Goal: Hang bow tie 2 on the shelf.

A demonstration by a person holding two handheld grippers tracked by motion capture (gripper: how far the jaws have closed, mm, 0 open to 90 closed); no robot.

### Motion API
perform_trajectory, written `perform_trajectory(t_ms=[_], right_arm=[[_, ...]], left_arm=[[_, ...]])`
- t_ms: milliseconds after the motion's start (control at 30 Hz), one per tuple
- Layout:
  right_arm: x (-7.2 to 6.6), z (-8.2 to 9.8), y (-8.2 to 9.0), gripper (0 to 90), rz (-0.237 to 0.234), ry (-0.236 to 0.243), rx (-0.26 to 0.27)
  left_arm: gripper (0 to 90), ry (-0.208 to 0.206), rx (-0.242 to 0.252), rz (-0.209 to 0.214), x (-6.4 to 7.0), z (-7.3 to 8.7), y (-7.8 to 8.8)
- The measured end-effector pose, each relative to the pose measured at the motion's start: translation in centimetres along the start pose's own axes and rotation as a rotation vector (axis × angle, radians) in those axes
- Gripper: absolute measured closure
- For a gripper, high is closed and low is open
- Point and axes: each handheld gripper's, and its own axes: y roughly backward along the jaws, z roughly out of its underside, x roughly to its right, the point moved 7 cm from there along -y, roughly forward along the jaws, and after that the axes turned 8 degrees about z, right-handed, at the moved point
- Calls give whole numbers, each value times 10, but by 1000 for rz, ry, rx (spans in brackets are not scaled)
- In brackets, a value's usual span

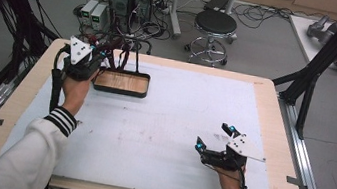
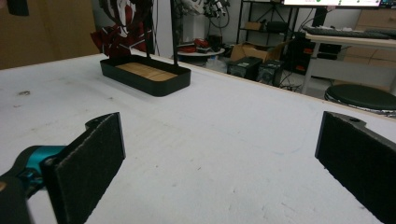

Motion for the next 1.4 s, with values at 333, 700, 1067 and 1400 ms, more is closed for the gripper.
perform_trajectory(t_ms=[333, 700, 1067, 1400], right_arm=[[1, 0, 0, 6, -1, -7, -1], [0, -2, 6, 7, 2, -24, 10], [1, 8, 17, 7, 39, -18, 55], [-2, 16, 15, 7, 54, 6, 66]], left_arm=[[823, 5, -58, -1, 4, 16, -12], [822, 22, -82, 4, 0, 26, -18], [821, 35, -95, -4, -4, 31, -21], [703, 56, -113, 15, -6, 38, -23]])
